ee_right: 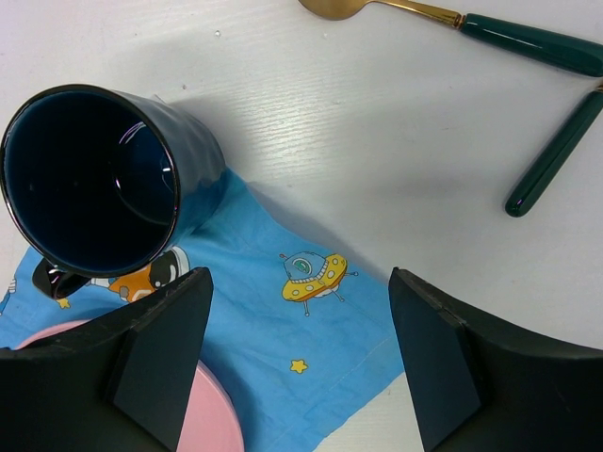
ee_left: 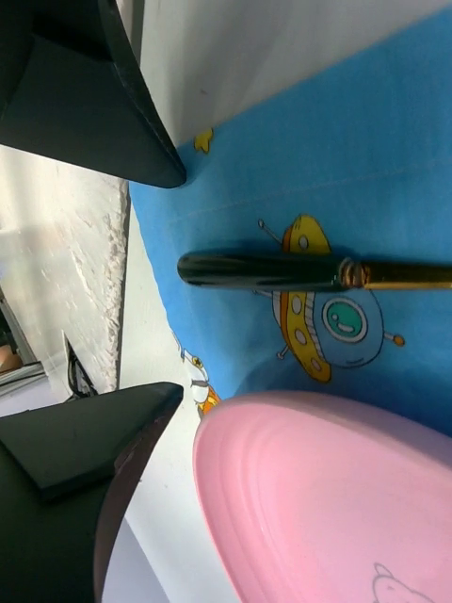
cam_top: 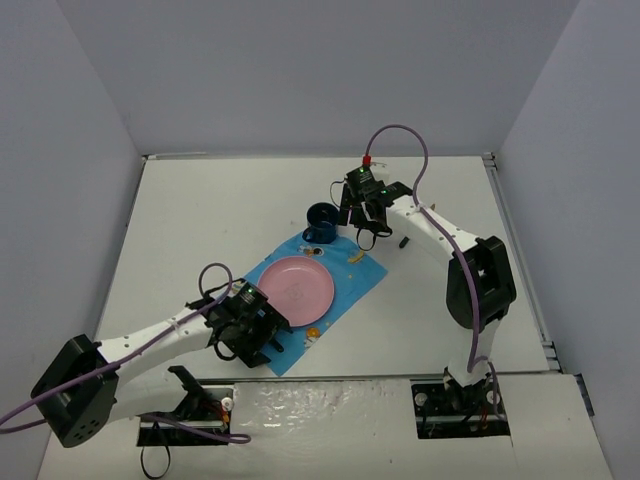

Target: Set the dinner table for one person

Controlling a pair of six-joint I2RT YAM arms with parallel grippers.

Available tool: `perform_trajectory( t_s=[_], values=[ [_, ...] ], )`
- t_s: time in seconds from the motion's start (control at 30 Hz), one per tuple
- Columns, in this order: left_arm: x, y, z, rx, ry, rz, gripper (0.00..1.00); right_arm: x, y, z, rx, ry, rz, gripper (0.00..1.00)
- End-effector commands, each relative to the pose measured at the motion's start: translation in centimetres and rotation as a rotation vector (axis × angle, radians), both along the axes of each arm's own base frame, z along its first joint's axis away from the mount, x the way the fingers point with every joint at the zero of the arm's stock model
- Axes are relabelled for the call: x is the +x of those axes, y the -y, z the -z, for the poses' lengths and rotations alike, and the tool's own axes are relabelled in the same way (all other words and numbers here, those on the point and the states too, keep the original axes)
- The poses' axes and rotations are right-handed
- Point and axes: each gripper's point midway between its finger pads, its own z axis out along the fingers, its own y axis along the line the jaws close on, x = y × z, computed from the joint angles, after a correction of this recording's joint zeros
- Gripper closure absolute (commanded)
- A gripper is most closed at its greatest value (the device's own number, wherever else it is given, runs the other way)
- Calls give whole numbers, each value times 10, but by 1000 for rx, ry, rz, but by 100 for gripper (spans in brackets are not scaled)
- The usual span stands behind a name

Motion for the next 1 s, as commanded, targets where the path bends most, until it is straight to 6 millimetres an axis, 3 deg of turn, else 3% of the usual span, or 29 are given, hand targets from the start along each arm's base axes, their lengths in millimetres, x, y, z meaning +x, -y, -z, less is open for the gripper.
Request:
perform_trajectory(
  t_s=[0.0, 0.07, 0.1, 0.2, 0.3, 0.4, 0.5, 0.57, 0.63, 0.73, 0.87, 0.97],
  values=[
    [8, -11, -25, 62, 60, -9, 17, 7, 0, -9, 5, 40, 5, 28],
    [10, -22, -40, 120, 82, -6, 17, 7, 3, -10, -1, 47, 12, 28],
    [13, -37, -49, 197, 113, -11, 17, 5, 6, -12, -8, 51, 19, 28],
    [34, -65, -92, 348, 256, -15, 17, 0, 20, -12, -34, 55, 45, 30],
    [60, -86, -149, 457, 426, -39, 18, -8, 43, 7, 24, 3, 93, 41],
    [89, -95, -212, 505, 619, -67, 18, -23, 72, 41, 156, -89, 190, 43],
    [113, -97, -260, 514, 770, -96, 18, -40, 101, 62, 165, -142, 303, 43],
    [122, -101, -278, 527, 823, -90, 18, -49, 116, 69, 151, -156, 350, 43],
    [126, -106, -282, 538, 831, -85, 18, -51, 127, 70, 129, -150, 372, 43],
    [126, -120, -269, 574, 795, -83, 18, -42, 135, 70, 118, -141, 376, 45],
    [119, -123, -216, 583, 770, -47, 20, -20, 121, 67, 183, -135, 336, 47],
    [120, -124, -194, 597, 760, -14, 21, -5, 118, 67, 189, -123, 343, 47]
  ],
)
